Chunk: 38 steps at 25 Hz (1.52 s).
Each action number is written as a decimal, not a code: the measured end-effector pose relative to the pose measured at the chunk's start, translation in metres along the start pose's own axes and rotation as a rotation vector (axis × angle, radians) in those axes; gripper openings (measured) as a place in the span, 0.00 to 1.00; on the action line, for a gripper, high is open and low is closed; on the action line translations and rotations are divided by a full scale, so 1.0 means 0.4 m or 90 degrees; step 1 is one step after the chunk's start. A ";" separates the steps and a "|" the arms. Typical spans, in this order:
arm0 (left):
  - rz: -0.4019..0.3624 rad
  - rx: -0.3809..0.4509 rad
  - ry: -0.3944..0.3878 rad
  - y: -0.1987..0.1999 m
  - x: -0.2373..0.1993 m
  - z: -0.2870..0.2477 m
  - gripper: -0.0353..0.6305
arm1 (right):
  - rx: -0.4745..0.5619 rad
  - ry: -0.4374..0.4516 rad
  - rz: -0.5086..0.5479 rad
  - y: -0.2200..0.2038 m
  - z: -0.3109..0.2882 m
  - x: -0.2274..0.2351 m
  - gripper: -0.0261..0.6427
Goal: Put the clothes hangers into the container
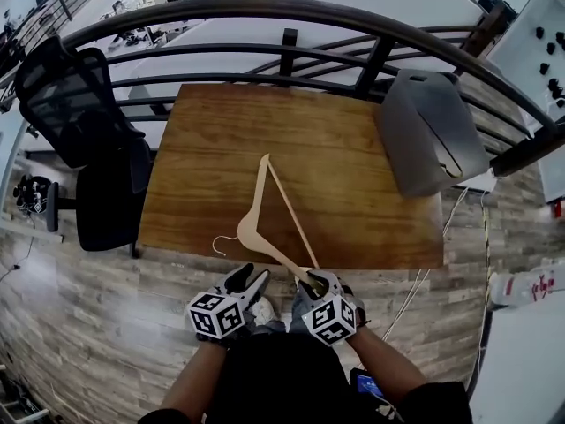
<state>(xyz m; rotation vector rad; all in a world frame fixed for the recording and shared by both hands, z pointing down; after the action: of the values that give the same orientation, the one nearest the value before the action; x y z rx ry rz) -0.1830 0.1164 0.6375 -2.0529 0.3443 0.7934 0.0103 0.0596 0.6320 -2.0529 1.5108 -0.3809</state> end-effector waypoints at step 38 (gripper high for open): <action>0.210 0.171 -0.144 0.375 0.170 -0.296 0.15 | 0.108 0.047 -0.050 0.178 0.064 0.281 0.23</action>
<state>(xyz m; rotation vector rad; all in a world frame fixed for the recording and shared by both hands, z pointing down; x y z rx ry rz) -0.1601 -0.0627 0.5452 -1.6574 0.6362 1.1034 0.0047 -0.0544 0.5589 -1.9869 1.3926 -0.6009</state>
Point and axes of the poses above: the fingertips, and each gripper's own axes: z backward along the fingers, x to its right, y out of its top, the point moved 9 cm from there along z, backward along the fingers, and after that the axes turned 1 degree about -z, right-handed, at the moved point
